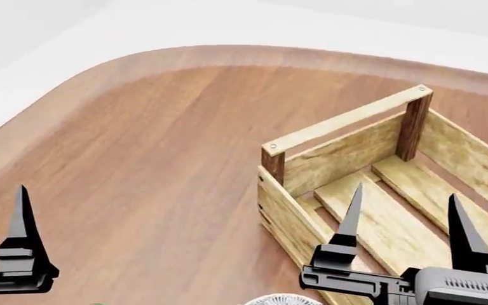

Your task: Pick up the salad dressing and put it in the tray.

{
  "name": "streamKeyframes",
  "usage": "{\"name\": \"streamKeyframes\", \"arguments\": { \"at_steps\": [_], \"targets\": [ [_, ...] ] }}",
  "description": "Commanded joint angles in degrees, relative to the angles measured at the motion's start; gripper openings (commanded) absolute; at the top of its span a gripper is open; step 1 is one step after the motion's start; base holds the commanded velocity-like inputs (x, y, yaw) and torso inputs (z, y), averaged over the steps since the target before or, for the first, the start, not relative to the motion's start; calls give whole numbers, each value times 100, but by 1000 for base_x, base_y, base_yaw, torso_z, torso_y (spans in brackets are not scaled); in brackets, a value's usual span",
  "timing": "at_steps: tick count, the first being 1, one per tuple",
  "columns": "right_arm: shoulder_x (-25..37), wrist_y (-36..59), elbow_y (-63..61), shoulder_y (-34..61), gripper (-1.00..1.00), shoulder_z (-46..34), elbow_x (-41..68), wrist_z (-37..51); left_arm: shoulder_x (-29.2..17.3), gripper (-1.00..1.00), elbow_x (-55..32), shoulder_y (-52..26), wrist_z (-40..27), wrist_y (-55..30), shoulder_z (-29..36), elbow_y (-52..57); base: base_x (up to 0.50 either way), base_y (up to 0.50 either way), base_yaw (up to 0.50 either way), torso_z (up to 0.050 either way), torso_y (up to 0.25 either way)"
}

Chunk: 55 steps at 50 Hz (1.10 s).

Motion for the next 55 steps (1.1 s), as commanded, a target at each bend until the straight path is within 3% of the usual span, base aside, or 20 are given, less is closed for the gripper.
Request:
{"name": "streamKeyframes", "arguments": {
  "at_steps": [1,27,43,55],
  "targets": [
    [46,-55,27,-2,100,-61,-14,37,-28,100,-21,-5,-16,16,22,-11,0,0,500,0,0],
    [106,-62,66,-8,100,-100,207,-3,-84,100,-101,11,-70,36,36,32,0,0,497,0,0],
    [536,513,-77,169,100,-455,481,-479,-122,100,-122,-2,-109,45,48,22,0,0,0,0,0],
    [990,859,-47,313,100,-884,1053,-1461,-172,100,-147,-24,-164,11,11,37,0,0,0,0,0]
  ]
}}
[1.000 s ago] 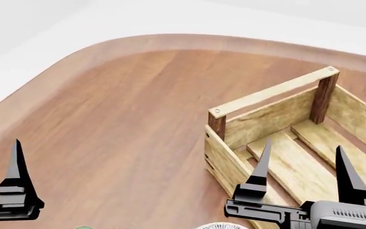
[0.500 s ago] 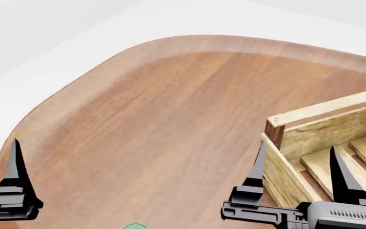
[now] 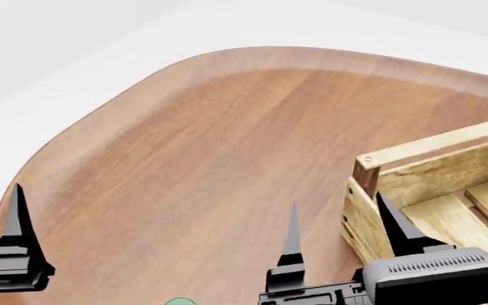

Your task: Pick up the salad dressing and put it in the tray.

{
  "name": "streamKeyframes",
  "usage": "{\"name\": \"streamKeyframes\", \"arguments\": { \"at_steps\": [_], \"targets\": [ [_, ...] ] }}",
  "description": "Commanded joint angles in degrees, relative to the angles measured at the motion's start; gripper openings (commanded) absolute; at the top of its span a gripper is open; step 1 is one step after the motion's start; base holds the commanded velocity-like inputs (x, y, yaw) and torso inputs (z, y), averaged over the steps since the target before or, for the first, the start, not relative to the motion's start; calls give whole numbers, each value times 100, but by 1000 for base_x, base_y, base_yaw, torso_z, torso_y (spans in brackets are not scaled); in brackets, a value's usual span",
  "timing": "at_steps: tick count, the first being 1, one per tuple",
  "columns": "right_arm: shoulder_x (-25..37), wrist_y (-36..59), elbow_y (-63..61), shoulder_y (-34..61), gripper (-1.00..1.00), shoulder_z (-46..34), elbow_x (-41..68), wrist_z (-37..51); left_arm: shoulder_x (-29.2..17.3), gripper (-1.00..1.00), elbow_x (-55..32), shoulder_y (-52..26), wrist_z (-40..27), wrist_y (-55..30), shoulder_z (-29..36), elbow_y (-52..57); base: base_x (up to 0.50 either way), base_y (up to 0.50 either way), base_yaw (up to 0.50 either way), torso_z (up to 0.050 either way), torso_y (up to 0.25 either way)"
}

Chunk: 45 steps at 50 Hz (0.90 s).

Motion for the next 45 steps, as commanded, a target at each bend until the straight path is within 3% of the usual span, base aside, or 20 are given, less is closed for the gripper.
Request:
{"name": "streamKeyframes", "arguments": {
  "at_steps": [1,14,45],
  "targets": [
    [383,339,-16,122,100,-345,489,-777,-43,100,-25,-14,-44,-21,-23,18,0,0,0,0,0],
    [740,638,-94,229,100,-710,921,-1536,-86,100,-59,-54,-97,-52,-51,53,0,0,0,0,0],
    [668,213,505,285,100,-1662,29,-1919,-126,100,-127,-60,-209,0,-110,4,0,0,0,0,0]
  ]
}}
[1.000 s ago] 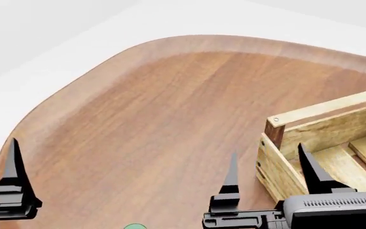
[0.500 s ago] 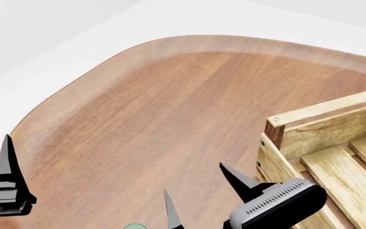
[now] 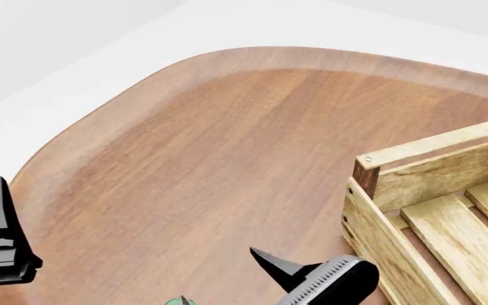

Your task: Pick up the salad dressing and put it in the tray.

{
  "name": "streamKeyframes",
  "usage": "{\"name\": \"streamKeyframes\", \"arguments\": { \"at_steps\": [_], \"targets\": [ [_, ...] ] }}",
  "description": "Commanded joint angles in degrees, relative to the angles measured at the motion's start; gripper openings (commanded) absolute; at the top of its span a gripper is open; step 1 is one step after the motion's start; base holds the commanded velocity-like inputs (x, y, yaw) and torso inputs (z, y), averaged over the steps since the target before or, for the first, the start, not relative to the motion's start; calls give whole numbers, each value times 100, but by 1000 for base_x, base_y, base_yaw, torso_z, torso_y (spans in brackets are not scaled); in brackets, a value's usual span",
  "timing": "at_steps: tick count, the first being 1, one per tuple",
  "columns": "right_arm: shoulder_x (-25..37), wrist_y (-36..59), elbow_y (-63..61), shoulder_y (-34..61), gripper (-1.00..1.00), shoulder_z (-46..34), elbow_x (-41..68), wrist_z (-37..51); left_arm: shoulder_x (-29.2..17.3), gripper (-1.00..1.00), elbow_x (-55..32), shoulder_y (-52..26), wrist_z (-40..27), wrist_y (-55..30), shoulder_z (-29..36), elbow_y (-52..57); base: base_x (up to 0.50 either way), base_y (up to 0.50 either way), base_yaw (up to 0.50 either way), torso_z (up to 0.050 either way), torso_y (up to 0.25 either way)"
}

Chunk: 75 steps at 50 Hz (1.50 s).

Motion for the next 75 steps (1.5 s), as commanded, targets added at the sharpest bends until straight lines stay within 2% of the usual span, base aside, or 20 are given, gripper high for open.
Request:
{"name": "streamKeyframes", "arguments": {
  "at_steps": [1,19,42,75],
  "targets": [
    [-67,-117,368,100,100,-397,-346,-165,-15,100,-27,-5,-35,15,-13,-19,0,0,0,0,0],
    [3,724,387,235,100,-634,-341,17,-46,100,-62,-1,-65,20,8,8,0,0,0,0,0],
    [16,379,389,144,100,-968,-494,-209,-87,100,-93,9,-97,55,33,3,0,0,0,0,0],
    [-391,52,1753,578,100,-1534,-981,-429,-150,100,-170,26,-162,58,23,52,0,0,0,0,0]
  ]
}}
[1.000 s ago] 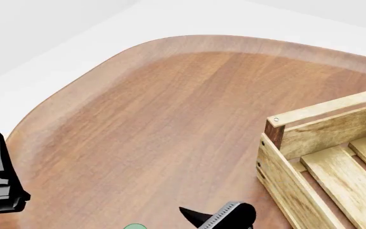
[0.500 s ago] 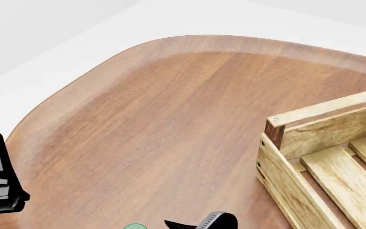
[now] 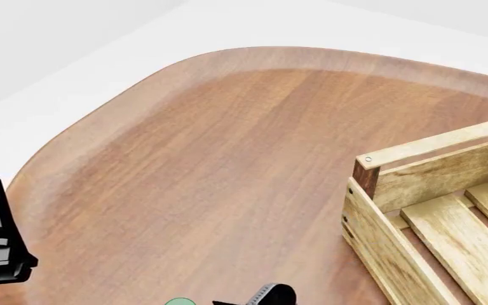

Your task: Pick up the salad dressing and put it in the tray.

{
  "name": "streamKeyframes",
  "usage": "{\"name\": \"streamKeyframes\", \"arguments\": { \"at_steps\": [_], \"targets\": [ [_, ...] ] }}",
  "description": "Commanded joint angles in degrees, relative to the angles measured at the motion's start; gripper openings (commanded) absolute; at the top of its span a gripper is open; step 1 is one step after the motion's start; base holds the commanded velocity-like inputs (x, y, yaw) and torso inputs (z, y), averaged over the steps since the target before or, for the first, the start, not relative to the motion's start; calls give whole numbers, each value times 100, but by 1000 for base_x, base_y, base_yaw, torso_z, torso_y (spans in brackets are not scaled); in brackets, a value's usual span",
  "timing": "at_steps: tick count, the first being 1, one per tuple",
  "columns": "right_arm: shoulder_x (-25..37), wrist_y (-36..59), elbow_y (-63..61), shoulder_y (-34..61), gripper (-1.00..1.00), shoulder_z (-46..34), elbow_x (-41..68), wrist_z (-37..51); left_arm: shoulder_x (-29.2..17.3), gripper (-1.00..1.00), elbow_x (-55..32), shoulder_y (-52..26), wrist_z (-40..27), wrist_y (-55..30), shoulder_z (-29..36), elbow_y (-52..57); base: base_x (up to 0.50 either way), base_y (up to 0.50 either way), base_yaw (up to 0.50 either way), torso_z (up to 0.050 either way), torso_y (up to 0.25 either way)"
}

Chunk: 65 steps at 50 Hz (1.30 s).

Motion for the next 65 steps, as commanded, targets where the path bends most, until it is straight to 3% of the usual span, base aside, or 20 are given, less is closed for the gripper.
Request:
{"name": "streamKeyframes", "arguments": {
  "at_steps": [1,35,36,50,65],
  "targets": [
    [-123,-128,452,106,100,-218,-191,-62,-20,100,-21,14,-23,8,-3,15,0,0,0,0,0],
    [-627,-862,1919,541,100,-431,-601,35,-93,100,-70,48,-72,48,2,46,0,0,0,0,0],
    [-622,-902,1908,526,-100,-419,-607,55,-95,100,-71,48,-74,44,6,50,0,0,0,0,0],
    [-517,-932,1514,381,-100,-246,-486,230,-113,100,-79,44,-90,50,40,60,0,0,0,0,1],
    [-211,-327,306,270,-100,103,-177,542,-135,100,-86,34,-112,48,65,75,0,0,0,0,1]
  ]
}}
